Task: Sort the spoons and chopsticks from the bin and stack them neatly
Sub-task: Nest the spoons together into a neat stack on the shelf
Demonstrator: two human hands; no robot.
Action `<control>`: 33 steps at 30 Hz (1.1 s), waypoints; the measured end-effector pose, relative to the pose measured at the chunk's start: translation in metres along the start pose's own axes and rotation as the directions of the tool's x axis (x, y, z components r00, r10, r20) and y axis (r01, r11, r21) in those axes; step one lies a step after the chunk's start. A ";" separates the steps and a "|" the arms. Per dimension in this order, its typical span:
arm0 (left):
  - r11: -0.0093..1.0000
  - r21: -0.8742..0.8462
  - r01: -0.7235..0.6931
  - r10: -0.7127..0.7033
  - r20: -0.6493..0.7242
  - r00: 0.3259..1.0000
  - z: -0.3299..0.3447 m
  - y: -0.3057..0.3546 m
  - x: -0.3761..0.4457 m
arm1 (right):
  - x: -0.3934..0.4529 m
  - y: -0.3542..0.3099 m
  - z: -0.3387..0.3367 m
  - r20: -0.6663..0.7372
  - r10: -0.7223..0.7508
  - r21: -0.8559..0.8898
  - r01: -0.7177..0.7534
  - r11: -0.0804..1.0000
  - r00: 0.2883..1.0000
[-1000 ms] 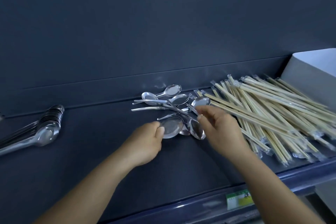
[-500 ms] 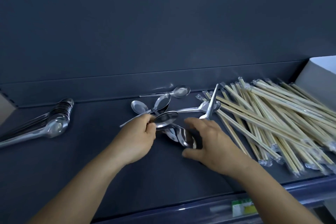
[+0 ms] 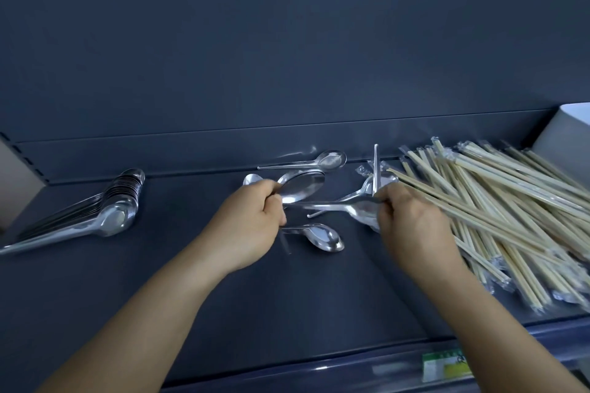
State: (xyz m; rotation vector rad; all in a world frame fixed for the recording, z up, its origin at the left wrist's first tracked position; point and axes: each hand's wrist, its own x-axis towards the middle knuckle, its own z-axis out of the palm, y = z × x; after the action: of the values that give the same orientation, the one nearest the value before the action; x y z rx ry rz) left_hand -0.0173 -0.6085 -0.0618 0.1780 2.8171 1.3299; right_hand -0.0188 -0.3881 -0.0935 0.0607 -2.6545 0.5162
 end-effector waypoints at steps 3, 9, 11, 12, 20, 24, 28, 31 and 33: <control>1.000 0.015 -0.007 0.008 -0.039 0.999 -0.003 0.009 0.007 | 0.005 0.003 -0.007 -0.045 -0.028 0.160 0.035 0.987 0.999; 0.997 -0.046 0.063 -0.051 0.222 0.974 0.021 0.024 0.015 | 0.008 -0.006 -0.008 0.012 -0.024 0.398 0.018 0.917 1.000; 0.977 -0.171 0.130 -0.066 0.339 0.938 0.030 0.028 0.015 | 0.009 -0.006 -0.005 0.021 0.007 0.417 -0.015 0.909 1.000; 0.975 -0.177 0.131 -0.056 0.379 0.924 0.034 0.029 0.015 | 0.009 -0.006 -0.003 0.033 0.028 0.417 -0.039 0.908 0.999; 0.997 0.068 0.033 -0.046 0.205 0.978 0.044 0.021 0.032 | 0.012 0.029 -0.002 0.168 0.192 -0.014 -0.192 0.981 0.967; 0.997 0.067 0.033 -0.046 0.204 0.978 0.042 0.023 0.040 | 0.008 0.036 0.004 0.221 0.221 -0.130 -0.195 0.972 0.950; 0.996 0.088 -0.023 0.006 0.192 0.981 0.046 0.028 0.043 | 0.010 0.040 0.003 0.123 0.215 -0.029 -0.213 0.977 0.969; 0.993 0.084 -0.084 0.071 0.152 0.986 0.046 0.038 0.044 | 0.013 0.045 -0.006 0.048 0.203 0.018 -0.204 0.979 0.978; 0.988 0.098 -0.119 0.109 0.097 0.989 0.045 0.044 0.048 | 0.017 0.050 -0.016 -0.020 0.195 0.022 -0.195 0.981 0.981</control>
State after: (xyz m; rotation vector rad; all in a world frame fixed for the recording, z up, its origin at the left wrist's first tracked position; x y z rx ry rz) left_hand -0.0573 -0.5406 -0.0547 0.3976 2.8381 1.1613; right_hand -0.0341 -0.3349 -0.0901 -0.2005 -2.6482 0.6031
